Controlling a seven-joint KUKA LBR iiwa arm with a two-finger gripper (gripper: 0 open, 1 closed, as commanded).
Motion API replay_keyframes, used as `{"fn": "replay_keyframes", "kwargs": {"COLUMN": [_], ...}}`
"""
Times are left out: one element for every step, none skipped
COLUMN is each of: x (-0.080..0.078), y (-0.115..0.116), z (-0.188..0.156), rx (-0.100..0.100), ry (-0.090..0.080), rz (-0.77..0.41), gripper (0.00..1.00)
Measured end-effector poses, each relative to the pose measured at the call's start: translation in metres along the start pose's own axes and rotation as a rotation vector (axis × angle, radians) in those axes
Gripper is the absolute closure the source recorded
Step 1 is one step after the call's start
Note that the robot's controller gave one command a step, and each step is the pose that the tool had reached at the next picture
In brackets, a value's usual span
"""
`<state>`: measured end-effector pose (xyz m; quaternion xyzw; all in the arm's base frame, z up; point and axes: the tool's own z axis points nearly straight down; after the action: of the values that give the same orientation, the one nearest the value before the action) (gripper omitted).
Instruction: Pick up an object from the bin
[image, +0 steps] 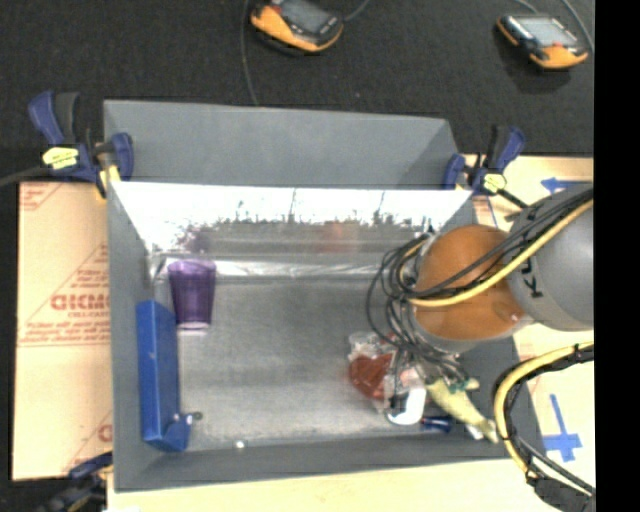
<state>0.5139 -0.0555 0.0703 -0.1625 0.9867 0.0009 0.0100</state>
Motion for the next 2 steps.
{"fn": "replay_keyframes", "kwargs": {"x": [-0.007,0.0], "y": [-0.007,-0.006], "z": [-0.037,-0.051], "rx": [0.0,-0.002], "ry": [0.0,0.003], "rz": [-0.014,-0.002], "gripper": [1.0,1.0]}}
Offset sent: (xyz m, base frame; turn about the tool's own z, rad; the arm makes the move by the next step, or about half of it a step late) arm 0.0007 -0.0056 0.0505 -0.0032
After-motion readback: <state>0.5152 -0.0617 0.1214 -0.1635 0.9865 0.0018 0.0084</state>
